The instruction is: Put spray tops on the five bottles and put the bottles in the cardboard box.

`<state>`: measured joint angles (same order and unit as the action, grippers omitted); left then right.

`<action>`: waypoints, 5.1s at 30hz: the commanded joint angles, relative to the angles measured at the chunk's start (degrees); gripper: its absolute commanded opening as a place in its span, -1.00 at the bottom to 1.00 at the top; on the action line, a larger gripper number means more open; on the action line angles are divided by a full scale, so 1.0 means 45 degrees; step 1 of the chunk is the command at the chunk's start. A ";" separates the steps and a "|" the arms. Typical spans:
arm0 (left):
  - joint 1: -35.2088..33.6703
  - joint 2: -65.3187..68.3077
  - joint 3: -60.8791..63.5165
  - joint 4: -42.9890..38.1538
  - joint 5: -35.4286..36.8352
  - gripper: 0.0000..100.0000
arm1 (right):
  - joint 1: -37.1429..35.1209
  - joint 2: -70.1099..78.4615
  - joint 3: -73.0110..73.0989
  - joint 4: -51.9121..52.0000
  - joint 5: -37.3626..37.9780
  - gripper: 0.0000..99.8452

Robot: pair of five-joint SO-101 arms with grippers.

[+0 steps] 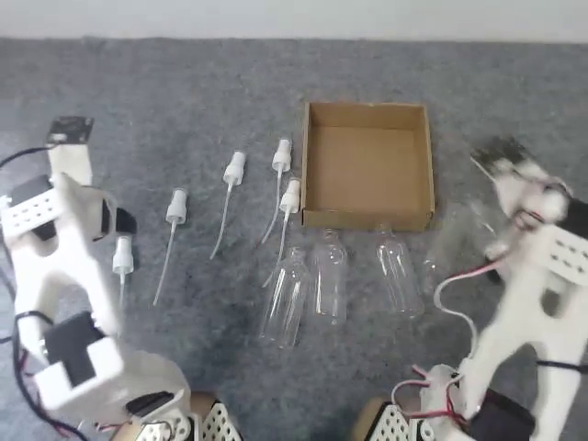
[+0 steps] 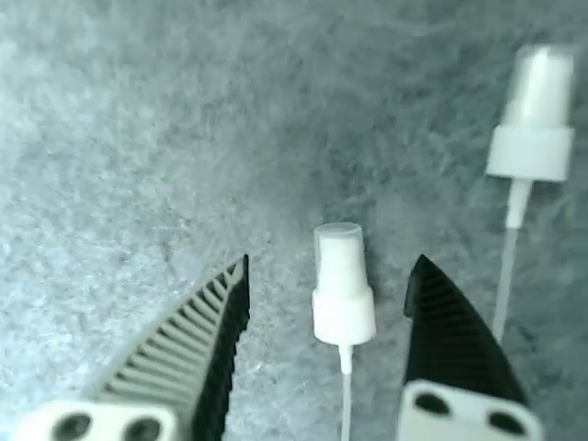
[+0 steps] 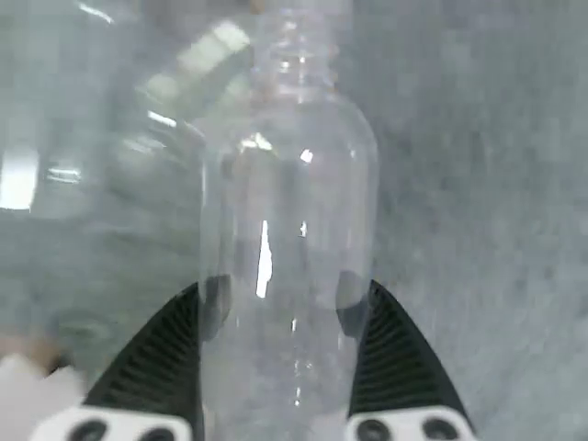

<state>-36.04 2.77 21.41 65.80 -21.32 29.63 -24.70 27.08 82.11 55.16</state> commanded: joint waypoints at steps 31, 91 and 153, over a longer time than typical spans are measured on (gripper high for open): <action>0.1094 0.3106 -0.0127 -0.1719 -0.1289 -0.87 | 0.3272 0.4972 0.1192 -0.6046 -0.0059 -0.99; 0.7932 -0.9729 0.7629 -0.0801 0.3145 -0.82 | 0.1338 1.2474 -0.9084 -0.1260 -0.0664 -0.59; 0.7560 -1.6098 0.0850 -0.1602 0.9690 -0.83 | -1.8315 -0.4933 0.5919 -1.0149 -0.8225 -0.99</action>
<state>-3.52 -69.23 25.80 60.35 21.76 -52.48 -44.75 53.54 39.21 18.86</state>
